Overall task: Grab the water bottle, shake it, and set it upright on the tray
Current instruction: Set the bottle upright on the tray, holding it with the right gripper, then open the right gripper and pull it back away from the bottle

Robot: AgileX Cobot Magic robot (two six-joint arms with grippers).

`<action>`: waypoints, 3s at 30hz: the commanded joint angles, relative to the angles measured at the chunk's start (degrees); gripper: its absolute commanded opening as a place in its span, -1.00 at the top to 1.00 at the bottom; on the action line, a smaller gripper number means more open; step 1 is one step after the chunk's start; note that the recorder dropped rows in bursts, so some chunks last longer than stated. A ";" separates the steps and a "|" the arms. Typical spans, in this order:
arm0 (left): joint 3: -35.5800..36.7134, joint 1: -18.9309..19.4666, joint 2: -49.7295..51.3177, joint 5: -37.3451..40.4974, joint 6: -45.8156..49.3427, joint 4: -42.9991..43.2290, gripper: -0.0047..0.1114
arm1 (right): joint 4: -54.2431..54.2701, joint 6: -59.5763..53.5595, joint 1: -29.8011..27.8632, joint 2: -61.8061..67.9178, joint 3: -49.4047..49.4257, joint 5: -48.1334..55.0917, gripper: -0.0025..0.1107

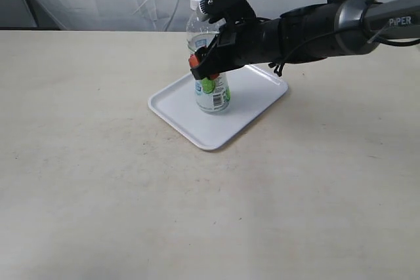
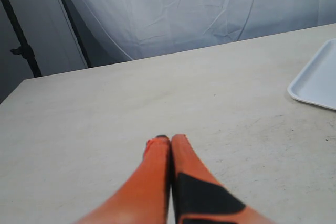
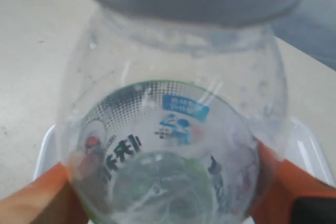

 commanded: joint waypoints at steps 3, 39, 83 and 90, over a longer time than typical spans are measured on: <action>0.21 -0.02 -0.26 -0.54 -0.03 -0.09 0.91 | 0.48 -0.79 -0.14 1.25 -0.83 -0.50 0.97; 0.21 -0.02 -0.26 -0.54 -0.03 -0.09 0.91 | -1.49 6.52 0.87 -5.23 6.71 -1.78 -0.04; 0.21 -0.02 -0.26 -0.54 -0.05 -0.09 0.91 | -79.82 84.35 1.41 -12.14 6.71 17.33 0.21; 0.21 -0.02 -0.26 -0.54 0.08 -0.09 0.91 | -84.68 92.12 1.41 -24.49 9.72 24.08 0.24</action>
